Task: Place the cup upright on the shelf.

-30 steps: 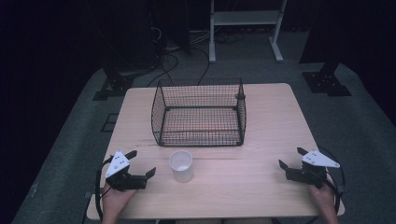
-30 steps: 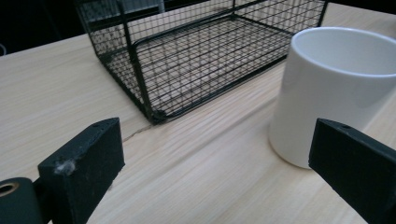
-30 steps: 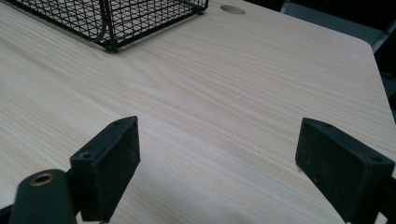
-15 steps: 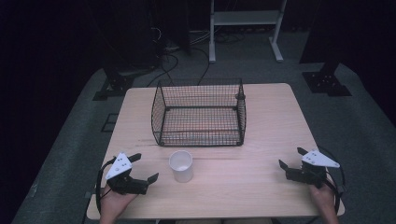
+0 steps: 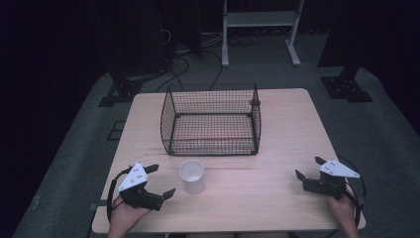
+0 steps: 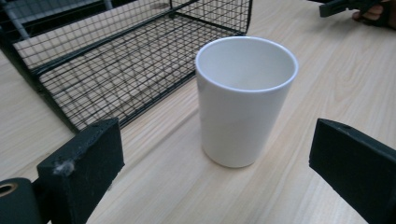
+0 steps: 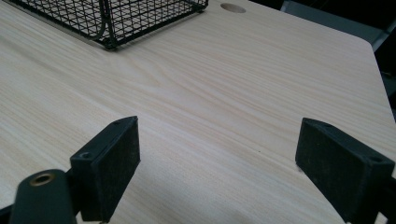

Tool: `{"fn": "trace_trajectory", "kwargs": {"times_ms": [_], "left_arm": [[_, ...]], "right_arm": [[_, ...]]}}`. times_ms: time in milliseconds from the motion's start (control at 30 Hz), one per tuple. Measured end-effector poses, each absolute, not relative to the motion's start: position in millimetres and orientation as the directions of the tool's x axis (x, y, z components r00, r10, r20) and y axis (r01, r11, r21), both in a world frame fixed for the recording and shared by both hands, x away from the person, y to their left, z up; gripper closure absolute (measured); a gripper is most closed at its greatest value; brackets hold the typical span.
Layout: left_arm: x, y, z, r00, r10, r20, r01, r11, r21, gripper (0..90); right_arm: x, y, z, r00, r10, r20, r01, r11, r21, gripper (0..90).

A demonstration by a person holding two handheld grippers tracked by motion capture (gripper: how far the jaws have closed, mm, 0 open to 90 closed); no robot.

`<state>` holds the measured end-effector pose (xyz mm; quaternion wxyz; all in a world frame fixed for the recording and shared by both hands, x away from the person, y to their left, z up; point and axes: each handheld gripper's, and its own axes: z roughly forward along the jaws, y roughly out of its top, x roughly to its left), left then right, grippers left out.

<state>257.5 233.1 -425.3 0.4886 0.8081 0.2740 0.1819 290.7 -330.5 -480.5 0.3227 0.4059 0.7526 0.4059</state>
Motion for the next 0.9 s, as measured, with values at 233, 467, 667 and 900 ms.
{"fn": "trace_trajectory", "kwargs": {"times_ms": [233,467,667,900], "left_arm": [[260,222,-424,0.811,0.585,0.029,0.258,-0.401,0.879,2.3],[263,212,-425,0.826,0.562,0.039,0.253,-0.432,0.866,2.3],[267,205,-427,0.835,0.549,0.039,0.256,-0.451,0.855,2.3],[274,197,-430,0.849,0.529,0.016,0.281,-0.477,0.832,2.3]], "right_arm": [[291,-331,-480,-0.463,0.873,-0.156,0.348,0.341,0.873,13.1],[291,-331,-480,-0.463,0.873,-0.155,0.348,0.339,0.874,13.1],[290,-331,-480,-0.464,0.872,-0.156,0.347,0.341,0.874,13.1],[290,-330,-480,-0.467,0.870,-0.159,0.345,0.345,0.873,13.1]]}}
